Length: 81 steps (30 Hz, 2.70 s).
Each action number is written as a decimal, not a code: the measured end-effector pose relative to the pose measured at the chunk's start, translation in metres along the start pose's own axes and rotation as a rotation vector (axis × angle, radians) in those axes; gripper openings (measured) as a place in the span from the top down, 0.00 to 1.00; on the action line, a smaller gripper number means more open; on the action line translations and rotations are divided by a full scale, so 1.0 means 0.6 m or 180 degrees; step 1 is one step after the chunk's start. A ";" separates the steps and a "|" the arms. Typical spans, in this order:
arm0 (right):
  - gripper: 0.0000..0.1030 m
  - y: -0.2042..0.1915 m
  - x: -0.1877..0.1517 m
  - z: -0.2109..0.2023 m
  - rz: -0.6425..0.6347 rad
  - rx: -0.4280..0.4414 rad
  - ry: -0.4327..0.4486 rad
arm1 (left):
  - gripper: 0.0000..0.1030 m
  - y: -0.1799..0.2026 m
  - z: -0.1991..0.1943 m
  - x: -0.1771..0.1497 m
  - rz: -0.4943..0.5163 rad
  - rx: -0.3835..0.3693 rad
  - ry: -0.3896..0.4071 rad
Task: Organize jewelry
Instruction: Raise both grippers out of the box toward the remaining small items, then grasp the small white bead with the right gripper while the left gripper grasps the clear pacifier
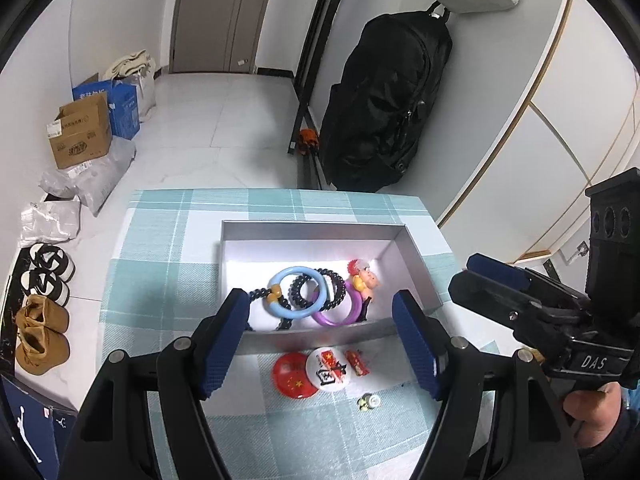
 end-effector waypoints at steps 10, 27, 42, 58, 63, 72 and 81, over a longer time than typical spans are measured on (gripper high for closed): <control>0.13 0.003 -0.029 -0.005 -0.0056 -0.0157 -0.0083 | 0.20 -0.027 -0.019 -0.019 -0.0178 0.0021 0.0057; 0.11 -0.012 -0.122 0.041 -0.0268 -0.0232 -0.0771 | 0.19 -0.050 -0.009 -0.072 -0.0275 0.0068 -0.0320; 0.48 -0.043 -0.169 0.081 -0.0766 -0.0290 -0.1015 | 0.19 -0.067 -0.011 -0.084 -0.0375 0.0122 -0.0423; 0.85 -0.080 -0.189 0.095 -0.1293 -0.0397 -0.0955 | 0.19 -0.071 -0.027 -0.070 -0.0357 0.0097 -0.0198; 0.85 -0.063 -0.177 0.095 -0.1168 -0.0418 -0.0978 | 0.19 -0.056 -0.013 -0.072 -0.0278 0.0095 -0.0247; 0.85 0.020 -0.131 0.040 -0.0403 -0.0443 -0.0760 | 0.19 0.024 0.021 -0.085 0.0195 -0.0063 -0.0457; 0.85 0.046 -0.101 -0.023 -0.0179 -0.0421 -0.0469 | 0.19 0.055 0.041 -0.078 0.0434 0.0147 -0.0389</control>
Point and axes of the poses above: each gripper's, at about its wrist camera, not at the fingertips, and z roughly the way its jaws point, y to its right, x to its top, the point moved 4 cm from there along z, roughly the way its jaws point, and after that the axes turned 1 degree about y, right-handed, at the moved point
